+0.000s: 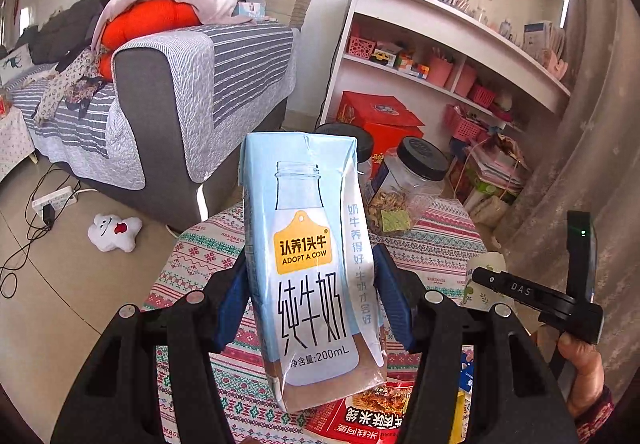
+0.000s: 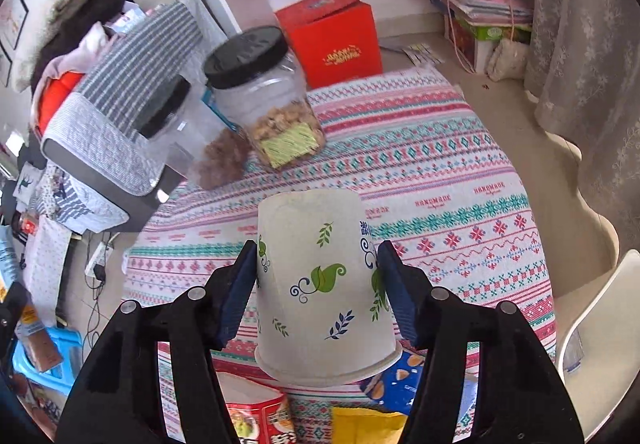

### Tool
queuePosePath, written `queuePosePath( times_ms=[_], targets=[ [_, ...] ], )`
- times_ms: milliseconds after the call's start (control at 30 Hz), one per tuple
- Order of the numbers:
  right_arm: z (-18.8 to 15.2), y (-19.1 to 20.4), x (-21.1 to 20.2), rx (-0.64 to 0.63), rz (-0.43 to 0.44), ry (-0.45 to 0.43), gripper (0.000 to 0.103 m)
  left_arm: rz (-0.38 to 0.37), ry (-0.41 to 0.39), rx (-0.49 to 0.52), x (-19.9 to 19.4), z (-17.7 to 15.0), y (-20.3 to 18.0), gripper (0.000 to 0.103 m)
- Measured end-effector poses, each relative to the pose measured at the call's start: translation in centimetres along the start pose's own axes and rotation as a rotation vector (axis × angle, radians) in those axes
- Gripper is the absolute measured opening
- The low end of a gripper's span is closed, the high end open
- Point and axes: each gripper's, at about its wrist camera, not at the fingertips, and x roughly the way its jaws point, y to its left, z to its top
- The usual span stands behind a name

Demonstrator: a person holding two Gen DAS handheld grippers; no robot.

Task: Collect trash
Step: 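Carry the cup and milk carton to the white bin and release both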

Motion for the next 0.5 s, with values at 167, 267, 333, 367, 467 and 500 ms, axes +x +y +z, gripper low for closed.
queuePosePath(
  times_ms=[167, 267, 333, 367, 467, 500],
  targets=[
    [-0.7, 3.3, -3.8, -0.073, 0.042, -0.128, 0.058, -0.012, -0.024, -0.005, -0.7, 0.1, -0.1, 0.058],
    [-1.6, 4.9, -6.0, -0.12, 0.034, -0.215, 0.059, -0.021, -0.042, -0.008, -1.2, 0.3, -0.2, 0.058],
    [-2.5, 5.9, -7.4, -0.164, 0.002, -0.283, 0.059, -0.017, -0.063, -0.004, -1.7, 0.4, -0.4, 0.058],
    [-2.9, 6.3, -8.1, -0.186, -0.015, -0.32, 0.059, -0.015, -0.076, 0.0, -2.1, 0.4, -0.5, 0.058],
    [-4.0, 7.2, -10.0, -0.235, -0.065, -0.424, 0.059, -0.015, -0.117, 0.007, -3.1, 0.5, -1.0, 0.058],
    [-4.2, 7.4, -10.5, -0.246, -0.077, -0.457, 0.059, -0.015, -0.132, 0.009, -3.5, 0.5, -1.2, 0.058]
  ],
)
